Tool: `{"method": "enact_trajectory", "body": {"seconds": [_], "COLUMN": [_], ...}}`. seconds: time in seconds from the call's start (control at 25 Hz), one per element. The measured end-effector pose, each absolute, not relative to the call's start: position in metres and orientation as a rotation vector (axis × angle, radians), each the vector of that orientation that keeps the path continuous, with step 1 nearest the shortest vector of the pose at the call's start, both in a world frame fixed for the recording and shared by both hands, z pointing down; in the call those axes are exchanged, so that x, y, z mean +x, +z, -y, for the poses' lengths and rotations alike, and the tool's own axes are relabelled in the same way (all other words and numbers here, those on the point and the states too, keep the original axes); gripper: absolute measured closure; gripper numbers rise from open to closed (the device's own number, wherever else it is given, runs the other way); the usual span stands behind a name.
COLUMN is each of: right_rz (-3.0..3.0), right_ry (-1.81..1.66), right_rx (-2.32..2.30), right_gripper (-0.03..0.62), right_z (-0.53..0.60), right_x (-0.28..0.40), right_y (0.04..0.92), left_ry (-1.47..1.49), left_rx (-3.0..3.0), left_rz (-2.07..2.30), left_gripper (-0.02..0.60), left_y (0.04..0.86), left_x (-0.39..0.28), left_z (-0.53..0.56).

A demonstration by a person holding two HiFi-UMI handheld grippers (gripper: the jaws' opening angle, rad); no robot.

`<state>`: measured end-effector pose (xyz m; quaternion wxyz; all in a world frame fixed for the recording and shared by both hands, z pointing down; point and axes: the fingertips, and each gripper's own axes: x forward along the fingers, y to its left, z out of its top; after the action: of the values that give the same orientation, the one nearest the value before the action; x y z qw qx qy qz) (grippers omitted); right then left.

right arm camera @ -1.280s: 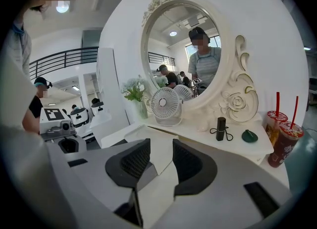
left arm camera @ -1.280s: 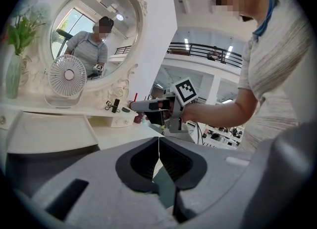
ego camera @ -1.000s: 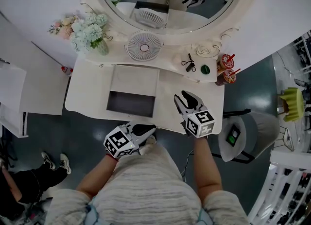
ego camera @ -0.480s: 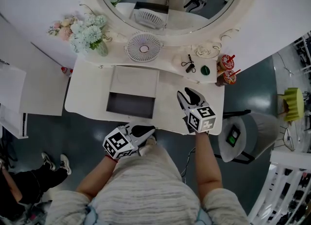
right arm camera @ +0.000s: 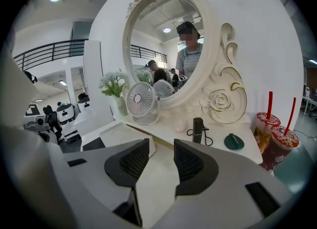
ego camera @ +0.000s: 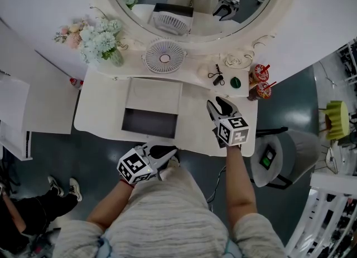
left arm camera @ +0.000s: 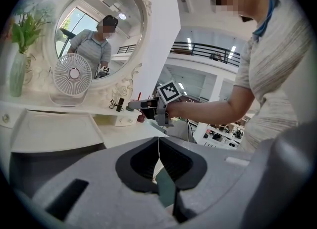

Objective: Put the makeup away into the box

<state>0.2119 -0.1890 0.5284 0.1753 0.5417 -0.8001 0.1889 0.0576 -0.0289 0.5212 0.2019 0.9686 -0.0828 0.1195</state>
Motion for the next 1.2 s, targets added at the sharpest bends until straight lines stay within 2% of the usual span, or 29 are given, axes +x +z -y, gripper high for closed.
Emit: {"method": "enact_trajectory", "body": {"seconds": [1.2], "right_rz": [2.158], "right_ry": [0.531], "right_rx": [1.603], "right_gripper": [0.473], "right_z": [0.243], "right_x": [0.257], "right_y": [0.546], "left_ry": [0.370], "left_rx": [2.685], "left_rz": [0.238], "left_gripper": [0.568], "left_y": [0.528], "left_x": [0.058], "left_z": [0.050]}}
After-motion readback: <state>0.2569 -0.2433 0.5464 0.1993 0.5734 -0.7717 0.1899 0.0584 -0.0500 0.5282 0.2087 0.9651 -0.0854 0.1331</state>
